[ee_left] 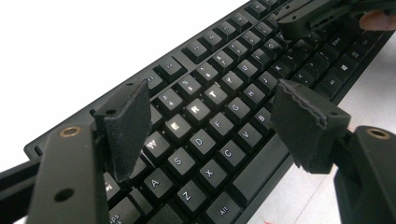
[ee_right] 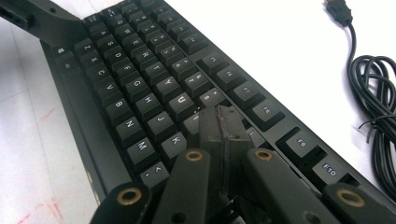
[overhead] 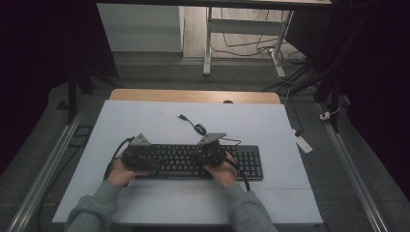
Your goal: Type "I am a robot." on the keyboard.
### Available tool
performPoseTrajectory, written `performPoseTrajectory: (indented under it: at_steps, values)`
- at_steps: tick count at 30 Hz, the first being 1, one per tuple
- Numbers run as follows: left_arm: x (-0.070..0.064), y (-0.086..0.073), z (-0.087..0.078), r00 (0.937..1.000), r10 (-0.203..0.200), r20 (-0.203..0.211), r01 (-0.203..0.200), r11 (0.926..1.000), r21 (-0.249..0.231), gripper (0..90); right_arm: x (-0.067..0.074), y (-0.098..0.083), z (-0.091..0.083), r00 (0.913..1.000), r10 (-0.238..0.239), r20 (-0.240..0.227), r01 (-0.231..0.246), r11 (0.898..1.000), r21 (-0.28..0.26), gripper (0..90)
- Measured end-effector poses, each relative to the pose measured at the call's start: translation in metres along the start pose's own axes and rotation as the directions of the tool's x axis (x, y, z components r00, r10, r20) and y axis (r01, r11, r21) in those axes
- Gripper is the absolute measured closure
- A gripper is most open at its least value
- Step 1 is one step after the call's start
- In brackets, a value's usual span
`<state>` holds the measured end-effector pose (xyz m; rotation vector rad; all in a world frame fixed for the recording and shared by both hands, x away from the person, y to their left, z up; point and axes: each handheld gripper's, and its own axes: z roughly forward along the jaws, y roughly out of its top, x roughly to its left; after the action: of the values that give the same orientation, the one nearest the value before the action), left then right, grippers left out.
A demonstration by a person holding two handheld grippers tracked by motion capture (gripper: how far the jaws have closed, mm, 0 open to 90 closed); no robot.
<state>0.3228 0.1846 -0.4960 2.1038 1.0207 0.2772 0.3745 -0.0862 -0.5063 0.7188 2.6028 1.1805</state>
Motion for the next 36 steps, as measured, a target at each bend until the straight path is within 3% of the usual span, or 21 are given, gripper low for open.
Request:
performPoseTrajectory:
  at_steps: [24, 32, 36]
  values:
    - [0.003, -0.002, 0.002, 0.9999, -0.001, -0.013, 0.002, 0.9999, 0.010, 28.8, -0.001, -0.001, 0.014, 0.9998, -0.008, 0.017, 0.007, 1.000, 0.026, 89.6]
    - [0.004, -0.002, 0.000, 0.9996, -0.009, -0.025, 0.009, 1.0000, -0.005, 28.8, 0.002, 0.000, -0.009, 0.9998, -0.010, 0.017, 0.011, 0.999, -0.048, 89.2]
    - [0.004, -0.002, -0.001, 0.9995, -0.009, -0.030, 0.009, 0.9999, -0.009, 29.1, 0.004, -0.004, -0.022, 0.9997, -0.010, 0.023, 0.011, 0.997, -0.080, 78.6]
